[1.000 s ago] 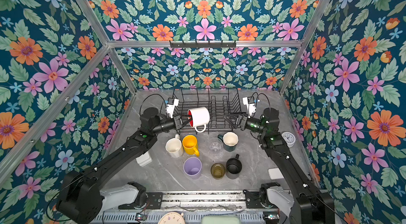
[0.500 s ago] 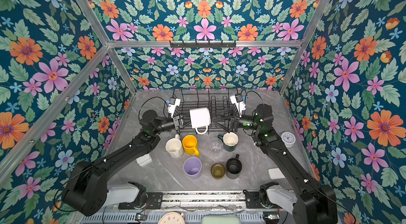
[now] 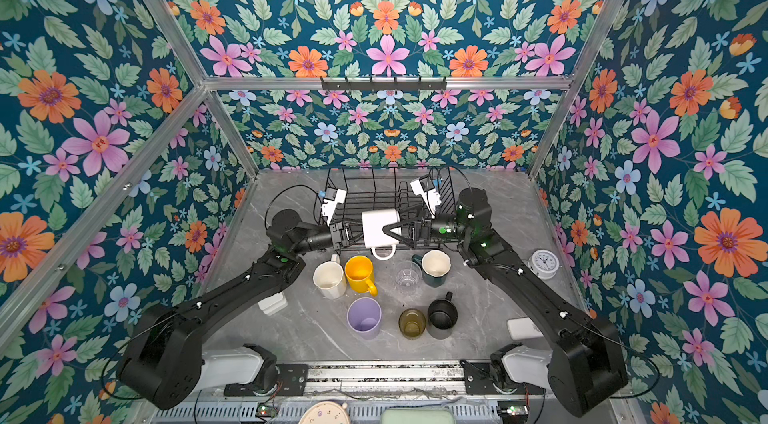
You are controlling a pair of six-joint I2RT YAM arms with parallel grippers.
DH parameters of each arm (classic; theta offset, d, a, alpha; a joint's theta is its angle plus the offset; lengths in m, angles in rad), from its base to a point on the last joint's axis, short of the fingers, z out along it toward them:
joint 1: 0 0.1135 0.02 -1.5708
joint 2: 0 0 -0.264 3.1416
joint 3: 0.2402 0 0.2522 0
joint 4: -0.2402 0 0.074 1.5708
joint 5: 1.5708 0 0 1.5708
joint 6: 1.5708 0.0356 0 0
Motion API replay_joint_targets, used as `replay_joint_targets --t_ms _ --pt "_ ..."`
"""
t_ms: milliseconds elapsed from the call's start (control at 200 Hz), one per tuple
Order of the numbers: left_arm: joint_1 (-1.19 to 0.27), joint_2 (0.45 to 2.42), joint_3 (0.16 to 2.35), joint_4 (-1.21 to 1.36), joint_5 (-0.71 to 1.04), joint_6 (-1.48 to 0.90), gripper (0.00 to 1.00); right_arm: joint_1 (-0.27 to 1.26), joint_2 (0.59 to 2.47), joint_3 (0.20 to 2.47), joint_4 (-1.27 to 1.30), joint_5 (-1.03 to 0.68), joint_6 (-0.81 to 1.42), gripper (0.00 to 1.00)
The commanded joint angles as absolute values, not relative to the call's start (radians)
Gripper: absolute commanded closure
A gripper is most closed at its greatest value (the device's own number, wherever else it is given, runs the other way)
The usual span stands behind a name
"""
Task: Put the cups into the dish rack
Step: 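Grasp the held mug's body with the right gripper above the rack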
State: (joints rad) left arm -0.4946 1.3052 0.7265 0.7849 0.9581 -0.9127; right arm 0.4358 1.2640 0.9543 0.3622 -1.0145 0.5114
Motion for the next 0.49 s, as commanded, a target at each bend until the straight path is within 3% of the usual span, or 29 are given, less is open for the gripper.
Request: replay_joint_targets --t_ms 0,490 --pt "-0.498 1.299 0.736 0.845 0.962 -0.907 1.00 0.448 1.289 0.975 0.368 -1.021 0.501 0.04" --pt "-0.502 1.285 0.738 0.825 0.962 -0.895 1.00 0.481 1.350 0.994 0.370 -1.084 0.514 0.14"
